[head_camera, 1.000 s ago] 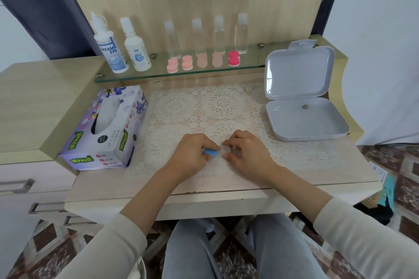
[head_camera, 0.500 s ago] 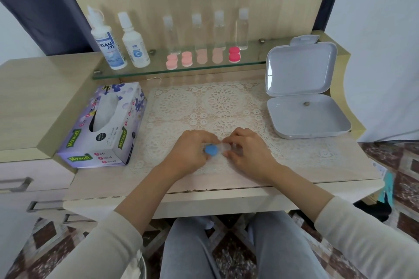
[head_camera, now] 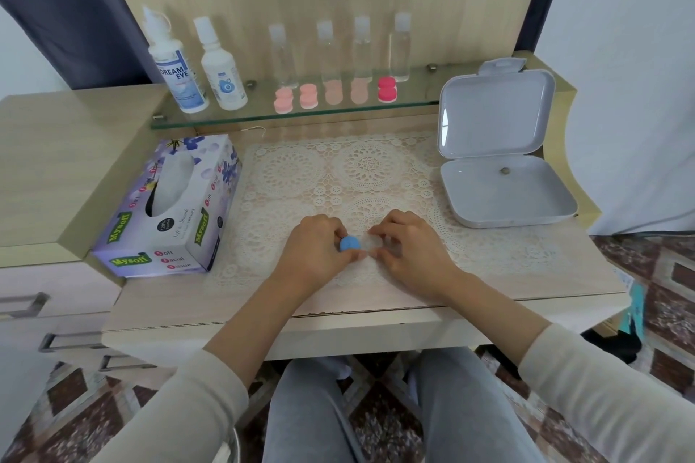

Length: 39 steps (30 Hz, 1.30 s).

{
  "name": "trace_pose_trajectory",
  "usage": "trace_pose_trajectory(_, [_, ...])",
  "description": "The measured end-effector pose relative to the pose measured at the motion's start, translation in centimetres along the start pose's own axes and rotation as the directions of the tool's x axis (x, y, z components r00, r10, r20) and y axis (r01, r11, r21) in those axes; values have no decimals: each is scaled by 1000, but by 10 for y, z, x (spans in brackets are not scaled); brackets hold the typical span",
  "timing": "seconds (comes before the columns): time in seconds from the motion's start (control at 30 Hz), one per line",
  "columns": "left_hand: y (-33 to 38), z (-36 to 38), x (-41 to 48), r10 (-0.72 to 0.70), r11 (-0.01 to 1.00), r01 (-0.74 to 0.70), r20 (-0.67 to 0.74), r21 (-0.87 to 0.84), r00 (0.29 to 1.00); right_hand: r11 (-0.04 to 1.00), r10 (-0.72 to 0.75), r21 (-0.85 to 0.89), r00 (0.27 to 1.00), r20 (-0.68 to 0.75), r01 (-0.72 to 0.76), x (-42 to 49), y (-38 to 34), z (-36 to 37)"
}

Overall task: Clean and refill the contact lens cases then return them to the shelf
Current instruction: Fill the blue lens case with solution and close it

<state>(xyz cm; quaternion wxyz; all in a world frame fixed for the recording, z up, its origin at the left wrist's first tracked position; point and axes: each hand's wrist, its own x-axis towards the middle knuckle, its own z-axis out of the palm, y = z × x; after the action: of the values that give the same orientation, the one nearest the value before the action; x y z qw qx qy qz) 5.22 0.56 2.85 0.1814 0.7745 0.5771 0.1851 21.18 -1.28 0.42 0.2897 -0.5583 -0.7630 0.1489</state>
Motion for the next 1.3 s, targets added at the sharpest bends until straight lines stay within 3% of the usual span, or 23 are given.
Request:
trace_pose_trajectory(0.27, [-9, 5, -1, 113, 993, -114, -37, -27, 993, 1000, -9, 8, 1000, 4, 9, -3, -2, 2])
trace_pose_trajectory(0.43, [-13, 11, -8, 73, 976, -100, -143, -196, 987, 999, 41, -1, 995, 96, -41, 1, 1, -7])
trace_pose_trajectory(0.53, [-16, 16, -13, 73, 955, -121, -179, -272, 981, 996, 55, 66, 998, 38, -58, 3, 8, -15])
trace_pose_trajectory(0.6, [-20, 18, -15, 82, 942, -142, -200, -305, 976, 998, 61, -12, 998, 12, -61, 4, 14, -19])
trace_pose_trajectory(0.73, [-26, 22, -17, 121, 936, -189, -232, -298, 965, 979, 55, -199, 994, 95, -36, 5, 21, -26])
trace_pose_trajectory(0.87, [-30, 23, -16, 154, 929, -221, -233, -296, 960, 979, 28, -202, 990, 136, 0, 10, 20, -26])
trace_pose_trajectory(1.0, [-31, 25, -17, 189, 929, -254, -243, -271, 951, 966, 118, -245, 982, 146, -80, 17, 24, -28])
trace_pose_trajectory(1.17, [-34, 28, -16, 189, 924, -262, -264, -277, 946, 947, 150, -311, 964, 221, -76, 27, 30, -29])
trace_pose_trajectory(1.3, [-34, 28, -15, 185, 915, -266, -271, -302, 945, 972, 136, -219, 965, 224, -86, 26, 13, -37])
